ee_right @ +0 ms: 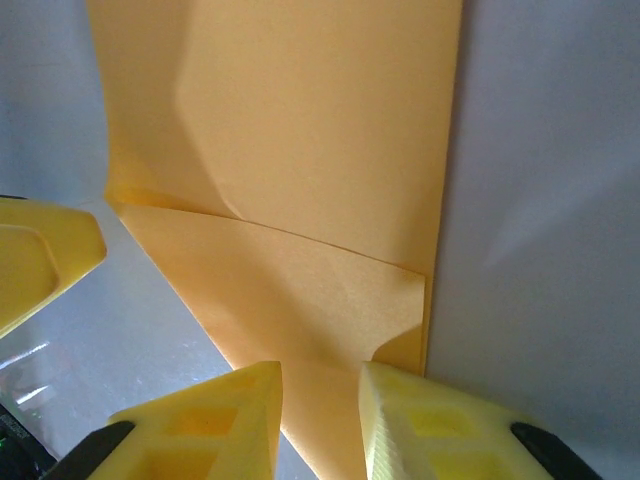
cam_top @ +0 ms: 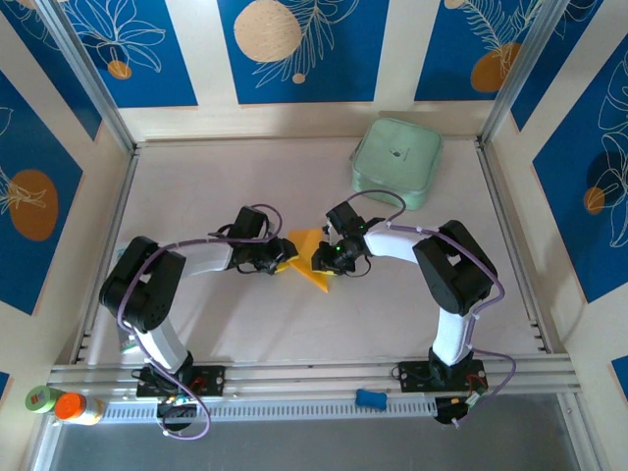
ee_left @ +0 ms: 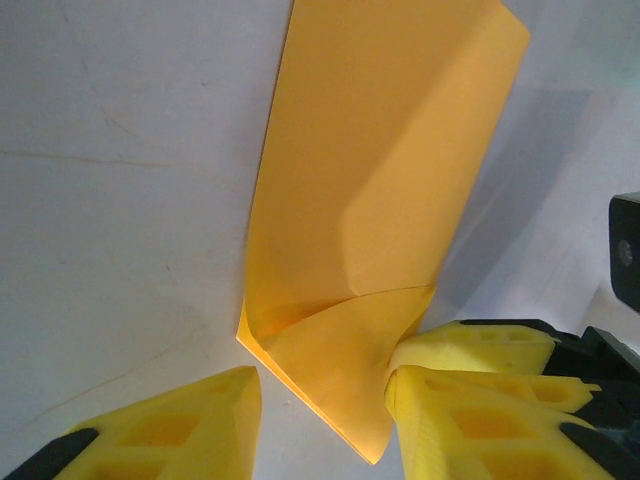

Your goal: Fold a paper plane with a square sheet of paper (pick it up from the middle)

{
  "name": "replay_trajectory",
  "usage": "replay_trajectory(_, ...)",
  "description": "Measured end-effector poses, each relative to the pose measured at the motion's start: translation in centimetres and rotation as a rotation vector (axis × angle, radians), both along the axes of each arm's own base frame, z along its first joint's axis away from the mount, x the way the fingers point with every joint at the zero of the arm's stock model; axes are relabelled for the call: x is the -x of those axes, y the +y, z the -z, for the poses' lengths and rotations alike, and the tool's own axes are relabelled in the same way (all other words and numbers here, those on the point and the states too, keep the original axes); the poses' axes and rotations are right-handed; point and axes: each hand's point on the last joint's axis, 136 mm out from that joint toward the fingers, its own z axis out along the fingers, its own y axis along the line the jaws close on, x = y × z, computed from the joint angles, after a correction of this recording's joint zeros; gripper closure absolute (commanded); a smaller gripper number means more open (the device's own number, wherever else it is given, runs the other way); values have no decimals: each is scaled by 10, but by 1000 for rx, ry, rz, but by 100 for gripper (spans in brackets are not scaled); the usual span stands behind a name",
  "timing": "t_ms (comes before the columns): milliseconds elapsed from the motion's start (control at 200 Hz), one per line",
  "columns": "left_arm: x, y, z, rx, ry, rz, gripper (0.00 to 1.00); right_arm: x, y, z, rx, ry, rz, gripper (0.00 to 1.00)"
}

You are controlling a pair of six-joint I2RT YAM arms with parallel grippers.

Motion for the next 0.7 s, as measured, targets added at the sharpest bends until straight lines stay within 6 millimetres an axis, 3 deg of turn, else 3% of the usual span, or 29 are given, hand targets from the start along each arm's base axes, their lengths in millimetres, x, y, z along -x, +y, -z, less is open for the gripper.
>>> replay_trajectory(395, 0, 0, 10, -10, 23, 1, 58, 0, -1, 1, -2, 5, 3, 74)
replay_trajectory(700, -2, -7, 8, 29, 18, 16, 68, 1, -1, 2, -7, 9, 2, 75)
